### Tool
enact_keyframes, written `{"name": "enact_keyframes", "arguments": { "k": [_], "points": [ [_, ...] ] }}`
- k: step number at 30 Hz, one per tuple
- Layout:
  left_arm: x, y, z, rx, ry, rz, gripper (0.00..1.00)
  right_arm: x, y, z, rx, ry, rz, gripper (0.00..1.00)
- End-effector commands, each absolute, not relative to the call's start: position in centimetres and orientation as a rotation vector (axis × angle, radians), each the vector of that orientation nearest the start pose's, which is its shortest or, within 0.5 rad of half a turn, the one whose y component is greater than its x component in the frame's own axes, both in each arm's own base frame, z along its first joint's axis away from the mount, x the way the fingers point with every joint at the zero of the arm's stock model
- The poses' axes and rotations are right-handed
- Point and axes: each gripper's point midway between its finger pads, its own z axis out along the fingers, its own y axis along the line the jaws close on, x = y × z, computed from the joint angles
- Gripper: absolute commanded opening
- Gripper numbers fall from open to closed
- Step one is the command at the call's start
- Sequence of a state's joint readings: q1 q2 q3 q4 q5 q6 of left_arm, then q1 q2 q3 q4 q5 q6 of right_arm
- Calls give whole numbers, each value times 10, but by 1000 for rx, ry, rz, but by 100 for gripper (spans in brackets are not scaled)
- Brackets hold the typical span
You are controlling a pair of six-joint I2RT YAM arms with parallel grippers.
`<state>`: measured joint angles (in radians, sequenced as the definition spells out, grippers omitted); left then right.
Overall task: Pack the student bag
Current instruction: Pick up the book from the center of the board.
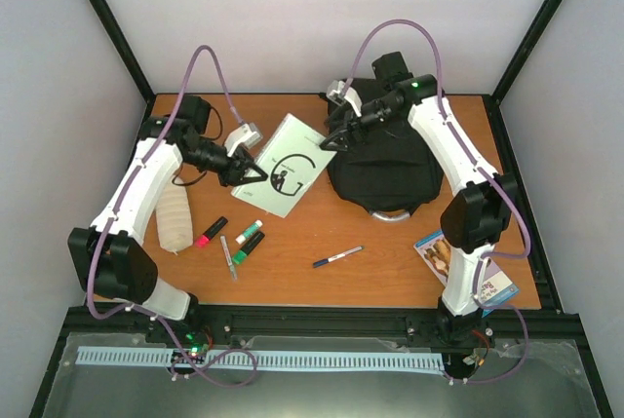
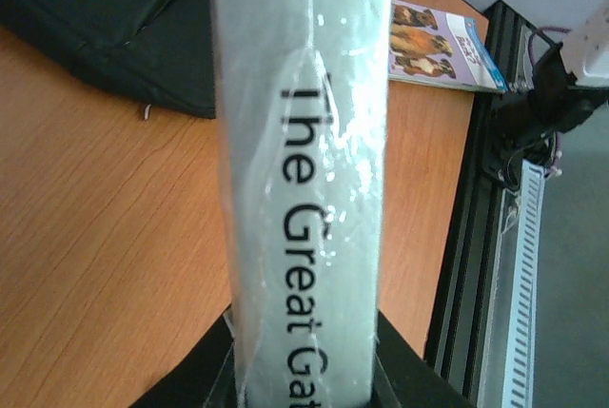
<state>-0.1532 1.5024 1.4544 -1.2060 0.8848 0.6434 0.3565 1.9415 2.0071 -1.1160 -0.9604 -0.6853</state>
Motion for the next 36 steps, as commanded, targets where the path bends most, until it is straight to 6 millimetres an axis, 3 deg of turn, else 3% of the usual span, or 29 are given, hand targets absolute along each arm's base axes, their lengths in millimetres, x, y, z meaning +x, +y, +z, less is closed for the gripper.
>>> {"name": "enact_keyframes", "arguments": {
  "k": [1, 5, 7, 11, 12, 14, 16, 19, 23, 33, 36],
  "points": [
    [271, -195, 284, 1294, 1939, -986, 1, 349, 310, 302, -1484, 1692, 1140, 91],
    [276, -197, 290, 1274, 1917, -973, 1, 338, 320, 302, -1524, 1663, 1180, 81],
    [279, -198, 291, 1262, 1921, -974, 1, 327, 322, 301, -1543, 1654, 1241, 61],
    [282, -199, 287, 1247, 1942, -994, 1, 315, 321, 300, -1555, 1656, 1293, 8],
    [282, -199, 286, 1246, 1945, -999, 1, 313, 320, 303, -1555, 1649, 1289, 3],
    [280, -199, 284, 1249, 1952, -1017, 14, 311, 319, 307, -1553, 1642, 1285, 3],
    [274, -199, 276, 1280, 1969, -1046, 38, 309, 318, 315, -1549, 1629, 1276, 3],
    [260, -193, 254, 1388, 2013, -1055, 48, 305, 316, 323, -1554, 1606, 1256, 3],
    [250, -187, 232, 1426, 2104, -1093, 47, 297, 311, 328, -1573, 1586, 1244, 3],
    [250, -186, 215, 1368, 2159, -1078, 36, 294, 302, 341, -1527, 1586, 1264, 3],
    [254, -188, 214, 1326, 2174, -1105, 24, 296, 302, 342, -1514, 1591, 1276, 3]
  ]
}}
